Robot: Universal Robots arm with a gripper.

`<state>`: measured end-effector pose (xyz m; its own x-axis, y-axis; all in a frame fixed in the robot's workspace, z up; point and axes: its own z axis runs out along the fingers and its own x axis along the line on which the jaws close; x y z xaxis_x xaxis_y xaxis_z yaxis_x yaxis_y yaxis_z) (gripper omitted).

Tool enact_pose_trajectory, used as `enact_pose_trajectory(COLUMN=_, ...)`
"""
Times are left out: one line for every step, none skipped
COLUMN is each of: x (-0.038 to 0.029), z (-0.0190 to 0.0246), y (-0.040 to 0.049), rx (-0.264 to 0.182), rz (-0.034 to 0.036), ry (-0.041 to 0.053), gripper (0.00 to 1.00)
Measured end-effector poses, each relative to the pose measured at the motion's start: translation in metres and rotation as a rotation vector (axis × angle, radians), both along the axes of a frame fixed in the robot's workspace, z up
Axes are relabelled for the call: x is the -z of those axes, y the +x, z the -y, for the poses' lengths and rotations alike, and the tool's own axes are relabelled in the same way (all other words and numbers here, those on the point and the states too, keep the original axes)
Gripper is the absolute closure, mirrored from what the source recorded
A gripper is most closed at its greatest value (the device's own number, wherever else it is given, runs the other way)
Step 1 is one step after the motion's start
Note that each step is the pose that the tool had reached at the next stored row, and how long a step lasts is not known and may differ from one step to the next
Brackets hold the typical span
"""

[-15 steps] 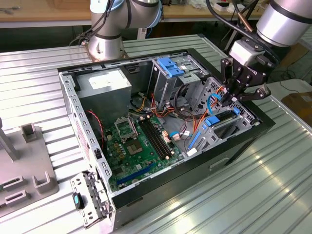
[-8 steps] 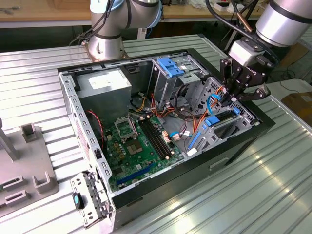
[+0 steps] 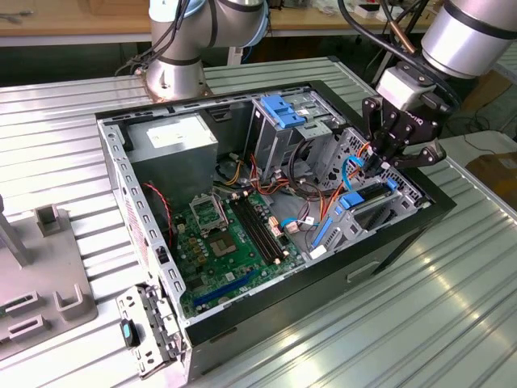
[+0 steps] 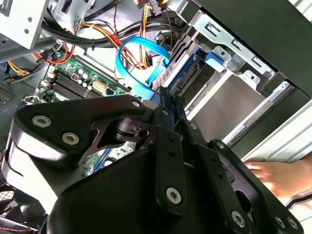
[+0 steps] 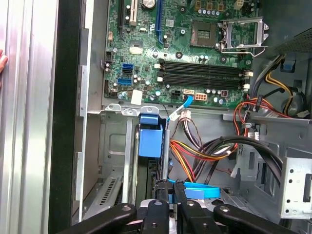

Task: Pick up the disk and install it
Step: 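Insert the first disk wire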

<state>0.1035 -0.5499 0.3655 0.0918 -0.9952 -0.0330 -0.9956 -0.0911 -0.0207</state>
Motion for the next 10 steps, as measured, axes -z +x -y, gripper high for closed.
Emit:
enact_pose_trajectory(x=0.0000, z=0.0000, y=0.0000, rx=0.000, rz=0.0000, ry=0.0000, gripper=0.84)
enact_pose_trajectory(x=0.0000, z=0.0000, y=0.0000, rx=0.000, rz=0.0000, ry=0.0000, gripper=0.84)
enact_pose_trajectory(x=0.0000, z=0.0000, y=-0.0001, rx=0.000, rz=0.0000, ry=0.0000, gripper=0.84)
enact_pose_trajectory(x=0.0000, z=0.0000, y=-0.0001, rx=0.000, rz=-0.0001, ry=0.0000, gripper=0.84)
enact_pose_trajectory(x=0.0000, z=0.0000, y=-0.0002, rx=0.000, rz=0.0000, ry=0.0000, gripper=0.84)
enact_pose_trajectory(x=-0.0001, z=0.0004, y=-0.0006, rx=0.000, rz=0.0000, ry=-0.0001, gripper=0.84)
enact_pose_trajectory(x=0.0000, z=0.0005, y=-0.0011, rx=0.000, rz=0.0000, ry=0.0000, gripper=0.84)
enact_pose_trajectory(x=0.0001, z=0.0006, y=-0.0021, rx=0.000, rz=0.0000, ry=0.0001, gripper=0.84)
enact_pose_trajectory(x=0.0002, z=0.0006, y=-0.0023, rx=0.000, rz=0.0000, ry=0.0001, gripper=0.84)
enact_pose_trajectory(x=0.0003, z=0.0006, y=-0.0026, rx=0.000, rz=0.0001, ry=0.0001, gripper=0.84)
